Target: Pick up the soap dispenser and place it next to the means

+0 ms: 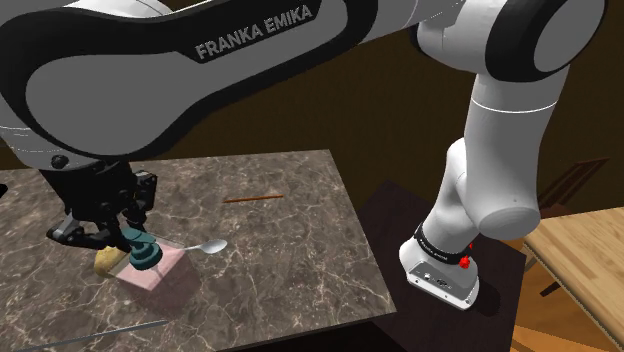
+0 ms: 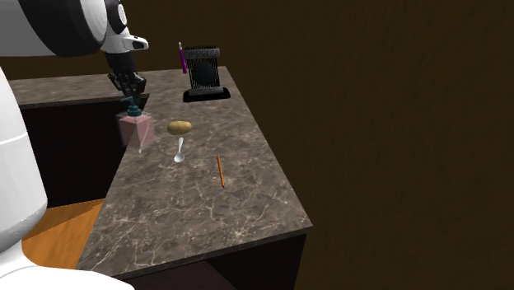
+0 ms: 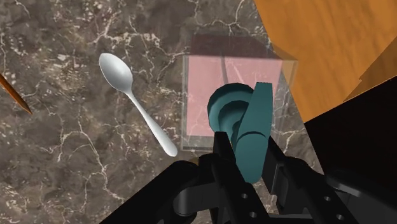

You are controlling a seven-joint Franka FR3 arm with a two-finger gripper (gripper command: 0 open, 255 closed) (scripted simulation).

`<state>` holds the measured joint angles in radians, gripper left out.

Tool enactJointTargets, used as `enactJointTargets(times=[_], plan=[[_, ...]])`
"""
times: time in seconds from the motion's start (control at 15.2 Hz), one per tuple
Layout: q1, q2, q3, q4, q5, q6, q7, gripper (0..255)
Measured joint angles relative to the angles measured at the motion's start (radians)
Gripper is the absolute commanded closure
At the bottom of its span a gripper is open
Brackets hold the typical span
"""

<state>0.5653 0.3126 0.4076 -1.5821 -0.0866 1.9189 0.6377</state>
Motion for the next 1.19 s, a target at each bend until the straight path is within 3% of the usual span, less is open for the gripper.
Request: enactJointTargets(times=[0.73,1.19], plan=[[0.000,0.028,-0.007,-0.105,-0.015,0.137,0.007,255],[0.000,0.023,-0.005,-0.119,-0.015,0.160,0.007,255]])
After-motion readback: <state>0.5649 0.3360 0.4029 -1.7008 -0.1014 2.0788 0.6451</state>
